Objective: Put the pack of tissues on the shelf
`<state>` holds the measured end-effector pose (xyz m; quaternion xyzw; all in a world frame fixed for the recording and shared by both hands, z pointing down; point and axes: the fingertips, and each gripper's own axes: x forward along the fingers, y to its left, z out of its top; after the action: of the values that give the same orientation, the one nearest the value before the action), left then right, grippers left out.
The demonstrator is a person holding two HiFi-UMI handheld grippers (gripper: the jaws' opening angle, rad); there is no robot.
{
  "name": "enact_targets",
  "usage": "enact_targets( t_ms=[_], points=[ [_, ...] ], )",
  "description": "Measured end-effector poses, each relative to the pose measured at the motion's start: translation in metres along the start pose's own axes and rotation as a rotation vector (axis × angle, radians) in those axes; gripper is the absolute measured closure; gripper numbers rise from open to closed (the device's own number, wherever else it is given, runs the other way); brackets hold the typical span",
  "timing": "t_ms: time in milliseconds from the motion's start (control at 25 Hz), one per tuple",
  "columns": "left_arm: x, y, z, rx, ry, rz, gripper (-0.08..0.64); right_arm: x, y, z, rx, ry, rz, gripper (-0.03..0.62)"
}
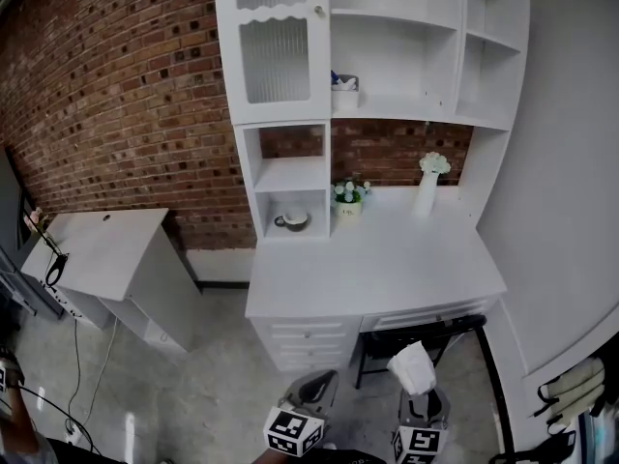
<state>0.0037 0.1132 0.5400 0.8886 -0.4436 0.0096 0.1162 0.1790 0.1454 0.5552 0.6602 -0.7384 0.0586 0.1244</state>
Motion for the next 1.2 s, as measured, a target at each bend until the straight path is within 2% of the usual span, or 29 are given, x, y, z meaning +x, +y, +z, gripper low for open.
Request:
enact_targets(
  t_ms=[520,920,1200],
  points=[
    [0.024,0.004,-0.002,0.029,0.017,-0.024,0.549,0.016,-0.009,-0.004,0.008,0.034,-0.018,0.394],
    [0.049,0.030,0.005,0.048,0.035,-0.042,0.549,0.052,-0.008,0.002,0.044,0.053,-0.036,0.394],
    [0.078,0.057,0.009,0.049,0.051,-0.067,0.549,0.083,-0.012,0.013,0.045,0.060,-0.081,0.394]
  ],
)
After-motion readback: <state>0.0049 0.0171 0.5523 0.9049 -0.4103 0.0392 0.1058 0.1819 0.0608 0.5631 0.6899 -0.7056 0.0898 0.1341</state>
